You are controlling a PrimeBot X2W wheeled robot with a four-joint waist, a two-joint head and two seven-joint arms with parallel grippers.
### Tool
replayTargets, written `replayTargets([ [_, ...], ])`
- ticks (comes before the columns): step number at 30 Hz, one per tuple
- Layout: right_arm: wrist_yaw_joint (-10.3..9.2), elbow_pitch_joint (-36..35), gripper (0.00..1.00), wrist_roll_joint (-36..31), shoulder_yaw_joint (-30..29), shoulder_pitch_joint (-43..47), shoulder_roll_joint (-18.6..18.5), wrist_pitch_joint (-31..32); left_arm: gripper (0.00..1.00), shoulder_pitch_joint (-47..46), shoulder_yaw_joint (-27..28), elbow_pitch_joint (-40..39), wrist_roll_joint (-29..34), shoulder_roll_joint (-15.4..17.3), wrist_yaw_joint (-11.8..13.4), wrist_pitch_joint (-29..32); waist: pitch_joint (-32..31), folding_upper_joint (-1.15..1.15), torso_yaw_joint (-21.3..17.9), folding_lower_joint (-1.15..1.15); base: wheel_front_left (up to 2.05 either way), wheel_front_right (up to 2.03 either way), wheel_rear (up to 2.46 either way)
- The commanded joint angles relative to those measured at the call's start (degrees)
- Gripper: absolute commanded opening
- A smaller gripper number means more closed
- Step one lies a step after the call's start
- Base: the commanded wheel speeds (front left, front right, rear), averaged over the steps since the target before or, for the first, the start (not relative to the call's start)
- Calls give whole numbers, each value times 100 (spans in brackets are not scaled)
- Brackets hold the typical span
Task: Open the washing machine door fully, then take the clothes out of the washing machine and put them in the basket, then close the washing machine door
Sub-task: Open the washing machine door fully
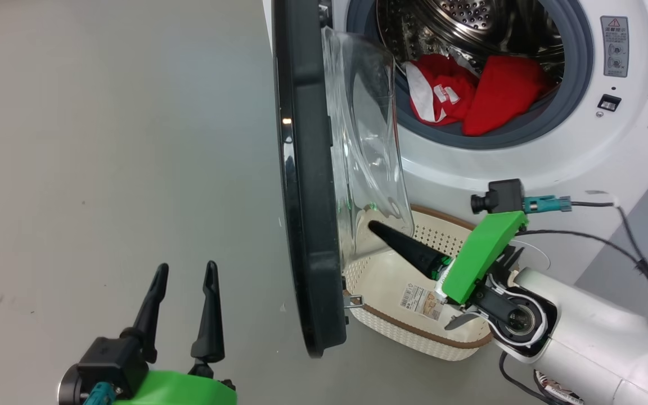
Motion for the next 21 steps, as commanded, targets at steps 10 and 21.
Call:
replayTargets([
  [10,40,294,100,-1096,653,-503,-155,-1318,100,-168,206,-129,-61,46,-14,-150,-32,0,-60,0,0,0,0],
  [21,40,1303,100,-4599,-1329,10,368,-1417,100,-95,259,-129,-133,-46,36,-275,-33,0,-211,0,0,0,0],
])
